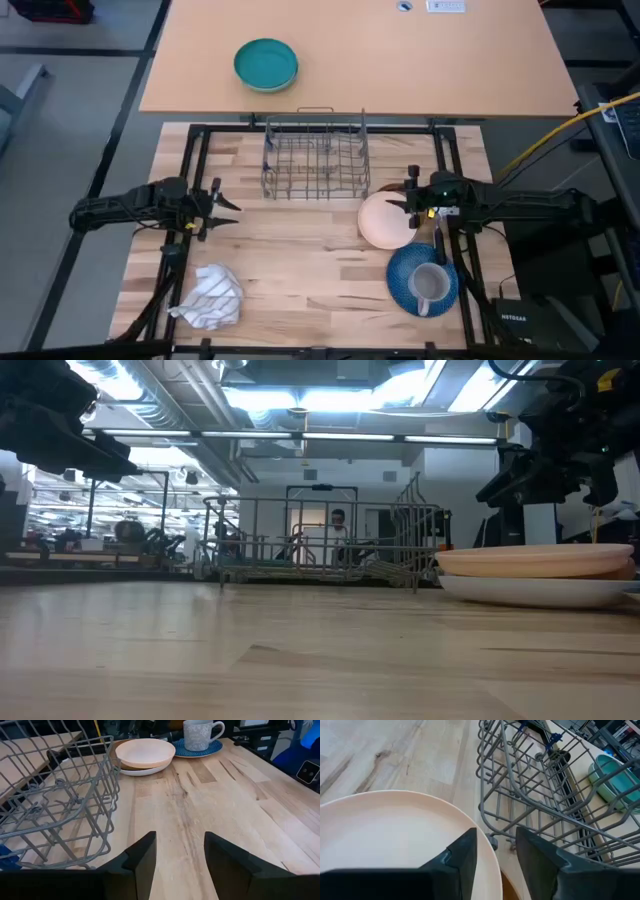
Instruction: Sort dishes
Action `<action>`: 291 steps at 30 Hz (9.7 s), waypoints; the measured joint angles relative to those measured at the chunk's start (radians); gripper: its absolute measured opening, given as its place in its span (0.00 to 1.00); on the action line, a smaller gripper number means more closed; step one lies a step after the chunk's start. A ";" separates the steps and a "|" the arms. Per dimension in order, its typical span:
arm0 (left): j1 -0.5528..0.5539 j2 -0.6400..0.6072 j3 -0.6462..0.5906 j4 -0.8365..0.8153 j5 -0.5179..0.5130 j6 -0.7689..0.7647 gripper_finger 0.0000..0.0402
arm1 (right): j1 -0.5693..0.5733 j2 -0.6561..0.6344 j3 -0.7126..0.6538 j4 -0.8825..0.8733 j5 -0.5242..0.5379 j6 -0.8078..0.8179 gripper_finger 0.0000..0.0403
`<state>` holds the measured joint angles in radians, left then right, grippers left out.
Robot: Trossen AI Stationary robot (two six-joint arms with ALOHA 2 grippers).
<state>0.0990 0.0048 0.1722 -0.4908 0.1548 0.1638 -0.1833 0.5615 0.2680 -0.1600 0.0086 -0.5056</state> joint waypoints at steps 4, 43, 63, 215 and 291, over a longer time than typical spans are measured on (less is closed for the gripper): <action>0.000 0.000 0.000 0.000 0.000 0.000 0.39 | 0.000 0.000 0.000 0.000 0.000 0.000 0.34; 0.000 0.000 0.000 0.000 0.000 0.000 0.39 | 0.000 0.000 0.000 0.000 0.000 0.000 0.34; 0.000 0.000 0.000 0.000 0.000 0.000 0.39 | 0.000 -0.001 0.000 0.146 -0.405 0.171 0.34; 0.000 0.000 0.000 0.000 0.000 0.000 0.39 | 1.070 1.185 1.028 -1.046 0.321 2.198 0.34; 0.000 0.000 0.000 0.000 0.000 0.000 0.39 | 1.073 1.184 0.863 -0.907 0.085 1.779 0.15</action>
<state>0.0986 0.0048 0.1722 -0.4908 0.1547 0.1638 0.8898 1.7458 1.1313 -1.0674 0.0933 1.2733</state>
